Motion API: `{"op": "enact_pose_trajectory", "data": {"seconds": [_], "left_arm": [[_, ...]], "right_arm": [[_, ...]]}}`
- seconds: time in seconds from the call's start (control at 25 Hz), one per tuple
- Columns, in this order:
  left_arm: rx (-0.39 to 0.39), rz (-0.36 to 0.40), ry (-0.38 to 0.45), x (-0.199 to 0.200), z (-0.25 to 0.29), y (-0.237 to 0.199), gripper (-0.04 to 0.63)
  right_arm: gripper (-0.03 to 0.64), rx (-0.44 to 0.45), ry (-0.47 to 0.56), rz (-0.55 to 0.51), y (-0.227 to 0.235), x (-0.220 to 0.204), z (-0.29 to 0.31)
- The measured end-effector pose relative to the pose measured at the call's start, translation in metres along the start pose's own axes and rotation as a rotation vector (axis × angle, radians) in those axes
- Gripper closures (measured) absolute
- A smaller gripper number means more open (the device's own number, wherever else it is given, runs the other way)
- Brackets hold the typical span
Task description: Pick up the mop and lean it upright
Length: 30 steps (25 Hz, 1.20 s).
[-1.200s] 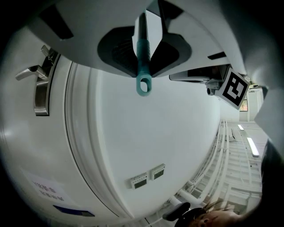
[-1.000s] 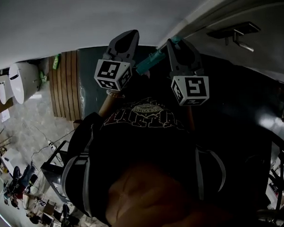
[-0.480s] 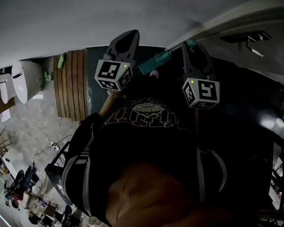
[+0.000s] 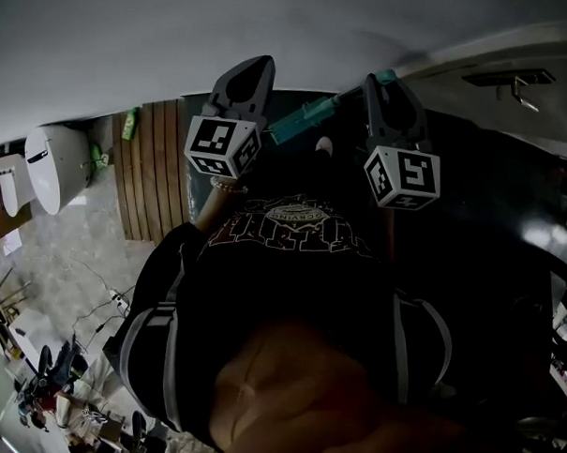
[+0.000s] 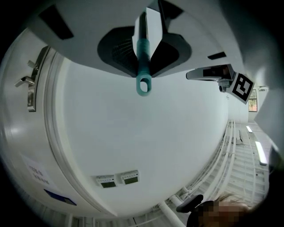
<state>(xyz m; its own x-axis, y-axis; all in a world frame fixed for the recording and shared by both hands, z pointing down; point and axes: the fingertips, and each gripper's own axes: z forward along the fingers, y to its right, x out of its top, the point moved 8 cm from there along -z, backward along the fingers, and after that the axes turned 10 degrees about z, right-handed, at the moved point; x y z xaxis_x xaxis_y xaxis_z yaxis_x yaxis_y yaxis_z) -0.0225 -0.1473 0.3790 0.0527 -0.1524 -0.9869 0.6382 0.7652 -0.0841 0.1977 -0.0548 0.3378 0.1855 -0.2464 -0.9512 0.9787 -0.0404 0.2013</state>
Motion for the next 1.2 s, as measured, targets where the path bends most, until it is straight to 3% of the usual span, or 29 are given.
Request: {"op": "enact_pose_trajectory", "data": {"seconds": [0.44, 1.2], "left_arm": [[-0.024, 0.019, -0.014, -0.007, -0.070, -0.063, 0.557], [0.258, -0.009, 0.010, -0.002, -0.123, -0.053, 0.557]], "right_arm": [[0.509, 0.011, 0.041, 0.019, -0.097, -0.017, 0.029], [0.509, 0.268, -0.009, -0.040, -0.130, -0.017, 0.047]]}}
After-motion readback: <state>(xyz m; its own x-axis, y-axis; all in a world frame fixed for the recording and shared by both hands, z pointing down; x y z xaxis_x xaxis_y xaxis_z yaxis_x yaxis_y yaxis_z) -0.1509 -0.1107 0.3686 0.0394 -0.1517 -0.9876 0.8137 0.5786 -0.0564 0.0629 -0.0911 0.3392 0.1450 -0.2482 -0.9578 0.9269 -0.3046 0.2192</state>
